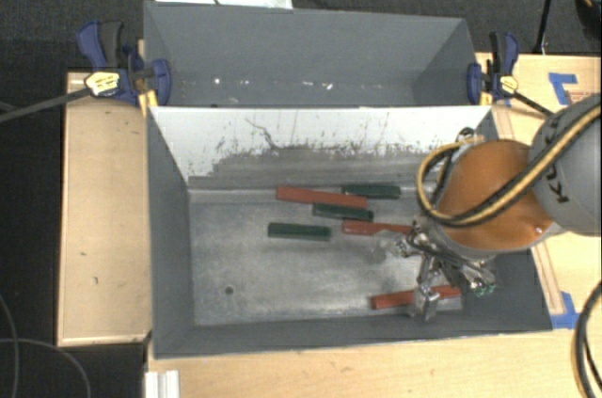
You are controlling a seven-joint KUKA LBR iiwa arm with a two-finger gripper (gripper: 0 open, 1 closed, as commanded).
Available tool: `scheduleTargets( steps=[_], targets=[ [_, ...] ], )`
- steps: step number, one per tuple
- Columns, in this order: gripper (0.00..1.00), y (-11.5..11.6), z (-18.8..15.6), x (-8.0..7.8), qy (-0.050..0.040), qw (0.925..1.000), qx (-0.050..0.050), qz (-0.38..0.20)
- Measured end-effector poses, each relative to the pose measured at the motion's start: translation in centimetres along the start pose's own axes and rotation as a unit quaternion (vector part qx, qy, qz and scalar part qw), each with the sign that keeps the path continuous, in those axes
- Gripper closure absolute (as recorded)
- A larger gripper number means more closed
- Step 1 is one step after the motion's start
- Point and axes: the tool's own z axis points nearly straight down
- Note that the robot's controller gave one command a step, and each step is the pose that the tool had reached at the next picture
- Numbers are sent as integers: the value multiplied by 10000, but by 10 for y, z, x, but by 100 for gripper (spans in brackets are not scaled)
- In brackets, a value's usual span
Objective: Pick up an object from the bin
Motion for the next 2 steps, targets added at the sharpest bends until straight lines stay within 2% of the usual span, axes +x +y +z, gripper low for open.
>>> scheduleTargets(
  steps=[1,2],
  targets=[
    [0,-83,1,23,52,9995,3,314],
    [100,-79,1,21,55,9996,-15,286]
  ],
)
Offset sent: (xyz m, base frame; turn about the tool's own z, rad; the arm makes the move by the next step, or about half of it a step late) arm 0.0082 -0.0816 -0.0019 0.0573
